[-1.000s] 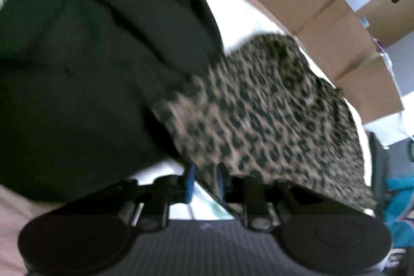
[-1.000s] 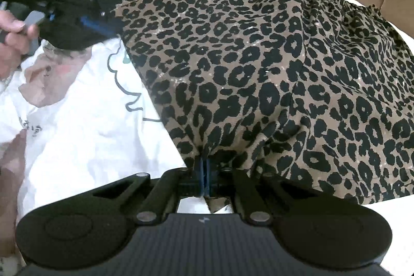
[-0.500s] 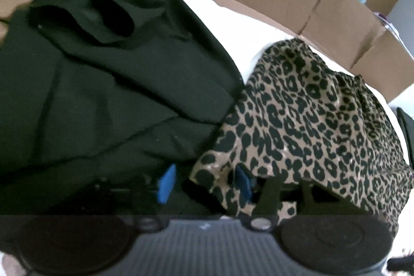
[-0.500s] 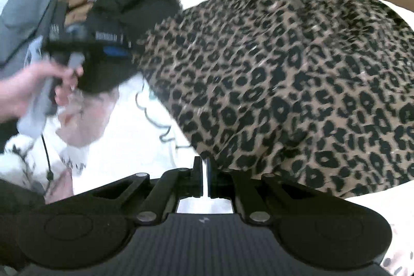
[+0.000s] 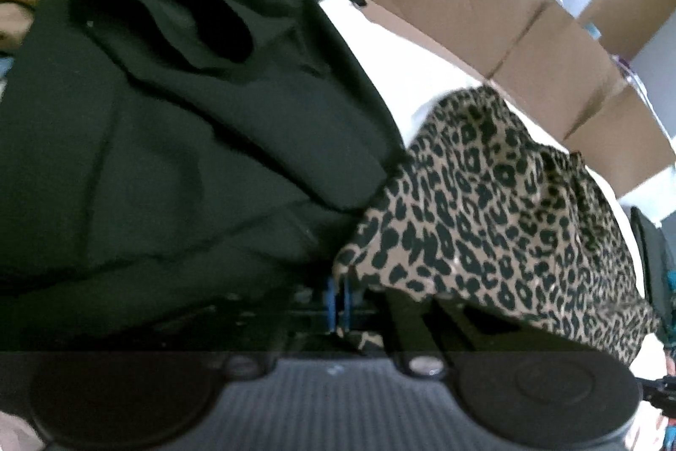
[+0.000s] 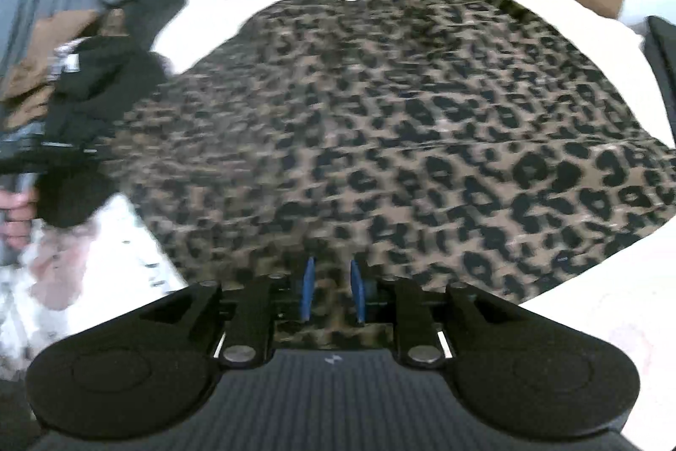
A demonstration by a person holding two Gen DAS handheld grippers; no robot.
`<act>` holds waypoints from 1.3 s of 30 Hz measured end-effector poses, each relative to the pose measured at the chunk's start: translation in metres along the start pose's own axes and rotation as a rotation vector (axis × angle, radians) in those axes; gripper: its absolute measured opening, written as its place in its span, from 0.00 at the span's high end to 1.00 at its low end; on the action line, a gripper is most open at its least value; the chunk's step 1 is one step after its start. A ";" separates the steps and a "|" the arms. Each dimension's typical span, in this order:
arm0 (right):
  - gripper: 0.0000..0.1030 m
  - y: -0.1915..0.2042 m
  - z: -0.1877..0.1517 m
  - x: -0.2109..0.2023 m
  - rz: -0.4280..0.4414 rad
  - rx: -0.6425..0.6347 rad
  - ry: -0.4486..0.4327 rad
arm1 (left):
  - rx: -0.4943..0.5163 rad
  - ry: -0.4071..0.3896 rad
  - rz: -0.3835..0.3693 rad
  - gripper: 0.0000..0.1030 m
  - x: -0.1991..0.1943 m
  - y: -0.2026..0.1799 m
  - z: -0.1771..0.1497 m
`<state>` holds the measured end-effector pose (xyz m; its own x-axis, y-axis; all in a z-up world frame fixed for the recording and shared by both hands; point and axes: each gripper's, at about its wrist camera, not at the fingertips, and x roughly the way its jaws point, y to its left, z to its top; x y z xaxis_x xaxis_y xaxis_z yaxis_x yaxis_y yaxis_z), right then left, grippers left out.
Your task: Fold clothes
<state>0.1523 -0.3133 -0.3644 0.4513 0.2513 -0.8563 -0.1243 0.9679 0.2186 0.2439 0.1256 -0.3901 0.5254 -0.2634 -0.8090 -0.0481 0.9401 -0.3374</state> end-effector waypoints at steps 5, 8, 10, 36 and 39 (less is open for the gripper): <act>0.55 -0.056 0.000 -0.004 -0.154 0.147 -0.071 | -0.004 0.000 -0.006 0.96 -0.001 0.002 0.002; 0.55 -0.100 -0.003 -0.010 -0.249 0.262 -0.114 | -0.020 0.009 -0.009 0.91 0.003 0.004 0.000; 0.55 -0.135 -0.005 -0.015 -0.311 0.349 -0.144 | -0.034 0.016 -0.011 0.90 0.006 0.005 -0.001; 0.99 -0.249 -0.016 -0.005 -0.166 0.736 -0.302 | -0.051 0.030 -0.048 0.73 0.020 0.000 -0.002; 0.99 -0.248 -0.016 -0.011 -0.189 0.707 -0.305 | -0.056 0.031 -0.052 0.74 0.019 0.001 -0.002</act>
<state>0.1636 -0.5557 -0.4169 0.6440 -0.0261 -0.7646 0.5232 0.7442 0.4153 0.2517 0.1214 -0.4067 0.5019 -0.3190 -0.8040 -0.0695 0.9116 -0.4051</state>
